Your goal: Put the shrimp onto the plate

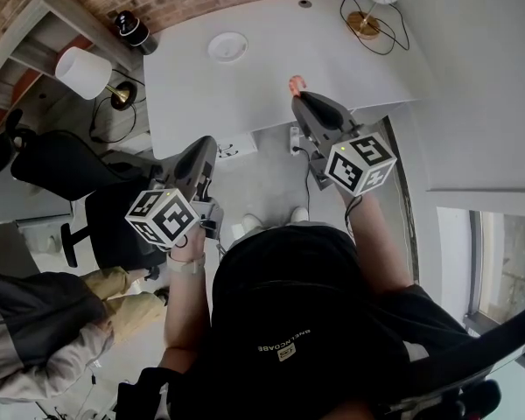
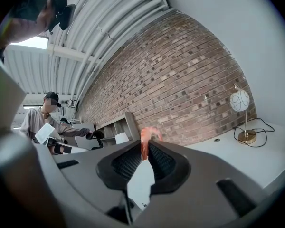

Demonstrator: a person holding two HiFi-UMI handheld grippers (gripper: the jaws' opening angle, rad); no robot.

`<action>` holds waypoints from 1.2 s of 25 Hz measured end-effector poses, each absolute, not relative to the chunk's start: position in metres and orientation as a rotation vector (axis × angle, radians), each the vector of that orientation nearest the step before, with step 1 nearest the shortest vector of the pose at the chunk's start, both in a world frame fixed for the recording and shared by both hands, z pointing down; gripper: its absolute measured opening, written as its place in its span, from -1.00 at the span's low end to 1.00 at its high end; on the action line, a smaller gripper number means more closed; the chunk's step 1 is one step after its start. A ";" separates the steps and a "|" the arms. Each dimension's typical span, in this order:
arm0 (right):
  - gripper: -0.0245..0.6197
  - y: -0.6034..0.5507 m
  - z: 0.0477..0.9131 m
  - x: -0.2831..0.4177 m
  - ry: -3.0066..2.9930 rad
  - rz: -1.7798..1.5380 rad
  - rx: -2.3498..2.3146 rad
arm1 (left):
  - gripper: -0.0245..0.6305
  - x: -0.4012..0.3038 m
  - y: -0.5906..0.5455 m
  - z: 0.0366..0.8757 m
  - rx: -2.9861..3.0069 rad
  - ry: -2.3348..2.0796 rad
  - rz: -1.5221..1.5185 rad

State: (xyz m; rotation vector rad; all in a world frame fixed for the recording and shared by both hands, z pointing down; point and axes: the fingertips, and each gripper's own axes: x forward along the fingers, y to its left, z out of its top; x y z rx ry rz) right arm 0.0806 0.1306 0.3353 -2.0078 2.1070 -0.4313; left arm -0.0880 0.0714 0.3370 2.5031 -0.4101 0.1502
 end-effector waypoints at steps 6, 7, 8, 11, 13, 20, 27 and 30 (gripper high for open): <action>-0.78 0.134 0.334 0.081 2.136 -0.427 -1.979 | -0.92 -0.083 0.076 0.337 2.502 -0.416 0.146; -0.78 0.134 0.334 0.081 2.142 -0.428 -1.973 | -0.92 -0.081 0.077 0.337 2.504 -0.416 0.146; -0.78 0.135 0.334 0.081 2.146 -0.427 -1.969 | -0.92 -0.080 0.078 0.337 2.506 -0.414 0.145; -0.78 0.138 0.335 0.081 2.153 -0.425 -1.966 | -0.92 -0.080 0.080 0.337 2.509 -0.412 0.142; -0.78 0.139 0.336 0.081 2.158 -0.430 -1.960 | -0.92 -0.081 0.082 0.337 2.507 -0.423 0.139; -0.78 0.145 0.334 0.091 2.177 -0.424 -1.938 | -0.92 -0.070 0.089 0.334 2.510 -0.440 0.129; -0.78 0.158 0.335 0.104 2.195 -0.424 -1.918 | -0.92 -0.058 0.104 0.335 2.508 -0.464 0.129; -0.78 0.165 0.336 0.114 2.194 -0.421 -1.909 | -0.92 -0.049 0.112 0.334 2.515 -0.470 0.132</action>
